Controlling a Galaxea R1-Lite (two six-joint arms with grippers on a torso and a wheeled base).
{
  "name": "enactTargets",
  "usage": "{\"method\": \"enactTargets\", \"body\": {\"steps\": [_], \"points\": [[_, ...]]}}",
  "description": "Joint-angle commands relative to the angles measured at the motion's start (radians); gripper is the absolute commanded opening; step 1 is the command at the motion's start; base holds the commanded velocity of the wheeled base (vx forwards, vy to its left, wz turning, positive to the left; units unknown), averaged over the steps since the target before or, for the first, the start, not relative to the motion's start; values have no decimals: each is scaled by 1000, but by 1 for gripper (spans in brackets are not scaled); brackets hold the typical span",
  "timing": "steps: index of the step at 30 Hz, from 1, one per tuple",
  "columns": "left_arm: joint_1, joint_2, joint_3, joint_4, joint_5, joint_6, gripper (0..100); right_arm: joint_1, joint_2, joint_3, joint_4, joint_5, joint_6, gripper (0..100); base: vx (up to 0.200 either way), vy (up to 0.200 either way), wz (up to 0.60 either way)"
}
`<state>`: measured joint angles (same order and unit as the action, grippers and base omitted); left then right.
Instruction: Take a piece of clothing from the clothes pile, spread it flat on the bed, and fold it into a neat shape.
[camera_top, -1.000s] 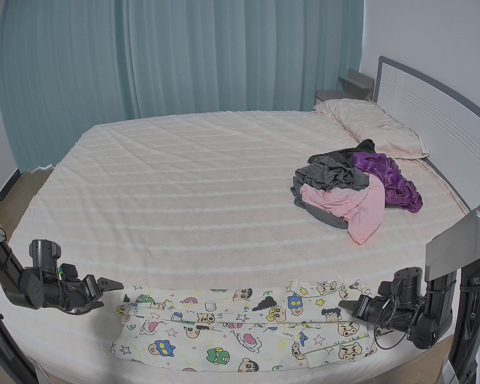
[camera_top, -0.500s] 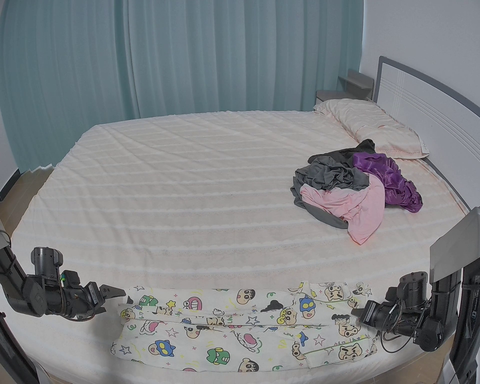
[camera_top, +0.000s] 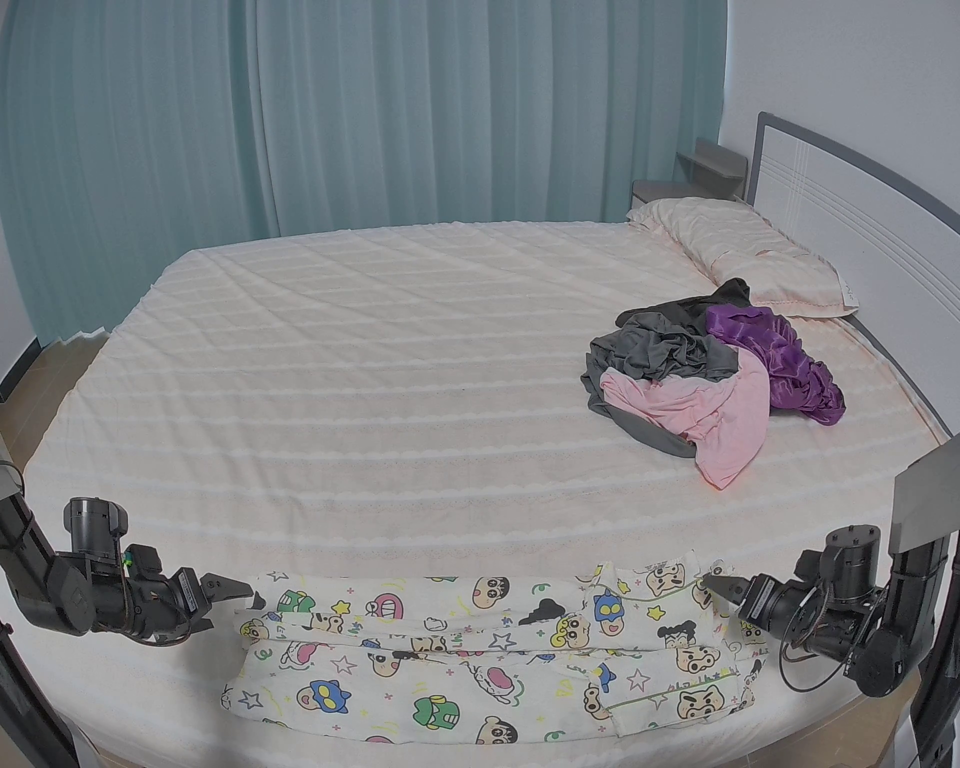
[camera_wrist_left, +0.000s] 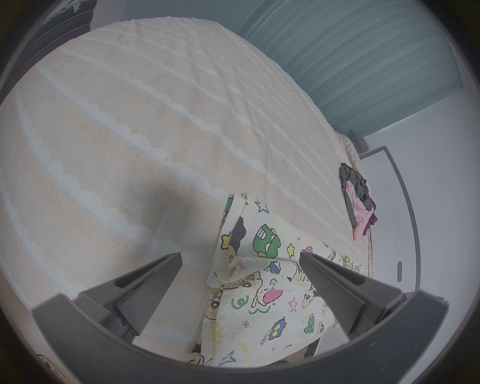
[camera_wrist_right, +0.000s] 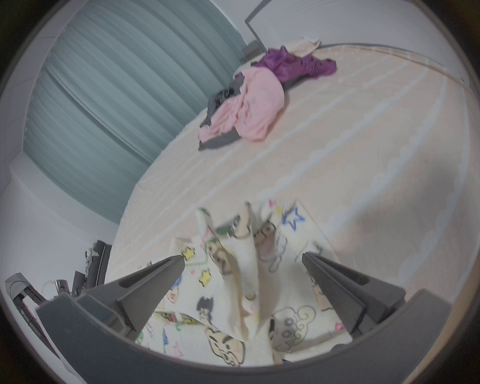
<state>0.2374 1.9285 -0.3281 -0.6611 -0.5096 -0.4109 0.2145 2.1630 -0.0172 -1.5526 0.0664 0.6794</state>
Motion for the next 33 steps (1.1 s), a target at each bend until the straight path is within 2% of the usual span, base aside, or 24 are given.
{"method": "enactTargets", "body": {"steps": [1,2,4,6,12,13,17,20,24,33], "points": [[0,6,3,-2,0,0,100,-1,-130,14,-6,-26,-6,100,0,0,0],[0,6,6,0,0,0,100,48,-143,-3,-8,-77,-7,100,0,0,0],[-1,6,7,0,0,-2,100,97,-141,-40,-6,-126,-7,100,0,0,0],[-1,6,11,-2,0,-2,100,135,-132,-73,-4,-146,-11,100,0,0,0],[-1,6,21,-2,-1,-3,100,229,-129,-150,34,-148,-7,100,0,0,0],[-1,6,23,0,-1,-3,100,263,-124,-176,66,-146,5,100,0,0,0],[-12,7,23,-2,-3,-8,100,316,-72,-210,89,-135,55,100,0,0,0],[-15,7,27,-2,-3,-9,100,312,11,-242,86,-119,88,100,0,0,0],[-15,9,29,-2,-3,-9,100,261,97,-282,75,-117,124,100,0,0,0],[-15,17,29,-2,-1,-9,100,181,153,-247,26,-119,152,100,0,0,0]]}}
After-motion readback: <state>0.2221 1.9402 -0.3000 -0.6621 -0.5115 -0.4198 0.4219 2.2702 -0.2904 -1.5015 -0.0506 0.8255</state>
